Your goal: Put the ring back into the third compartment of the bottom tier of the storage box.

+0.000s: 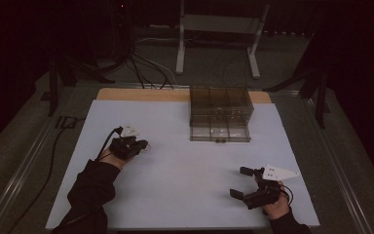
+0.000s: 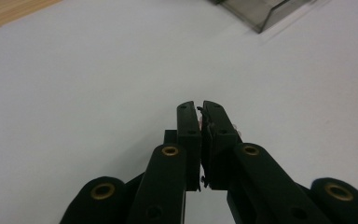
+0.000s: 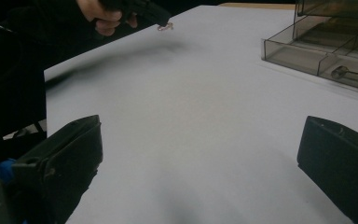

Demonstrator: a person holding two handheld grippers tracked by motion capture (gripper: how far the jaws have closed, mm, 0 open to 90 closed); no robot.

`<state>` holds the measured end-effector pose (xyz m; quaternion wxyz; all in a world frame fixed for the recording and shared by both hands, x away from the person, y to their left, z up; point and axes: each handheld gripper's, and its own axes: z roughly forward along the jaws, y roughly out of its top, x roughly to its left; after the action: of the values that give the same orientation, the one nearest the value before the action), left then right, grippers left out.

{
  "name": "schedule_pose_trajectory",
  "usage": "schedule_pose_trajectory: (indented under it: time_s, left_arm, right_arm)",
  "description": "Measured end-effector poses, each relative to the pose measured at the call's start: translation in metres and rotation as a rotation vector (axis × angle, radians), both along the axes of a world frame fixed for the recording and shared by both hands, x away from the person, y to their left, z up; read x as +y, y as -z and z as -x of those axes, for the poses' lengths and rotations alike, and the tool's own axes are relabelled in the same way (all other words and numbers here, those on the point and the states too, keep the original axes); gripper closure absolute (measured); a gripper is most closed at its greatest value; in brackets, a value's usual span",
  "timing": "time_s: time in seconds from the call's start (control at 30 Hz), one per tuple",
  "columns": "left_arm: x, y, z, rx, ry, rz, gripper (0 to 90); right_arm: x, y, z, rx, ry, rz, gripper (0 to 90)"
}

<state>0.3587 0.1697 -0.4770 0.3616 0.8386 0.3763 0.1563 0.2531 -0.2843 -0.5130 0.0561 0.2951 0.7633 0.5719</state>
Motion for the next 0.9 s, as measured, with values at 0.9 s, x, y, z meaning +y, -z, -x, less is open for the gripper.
schedule_pose_trajectory:
  time_s: [0.9]
  left_arm:
    - [-0.056,-0.007,-0.007,-0.017,0.13,0.026,88.3]
  right_arm:
    - [0.0,0.0,0.0,0.006,-0.001,0.001,0.0]
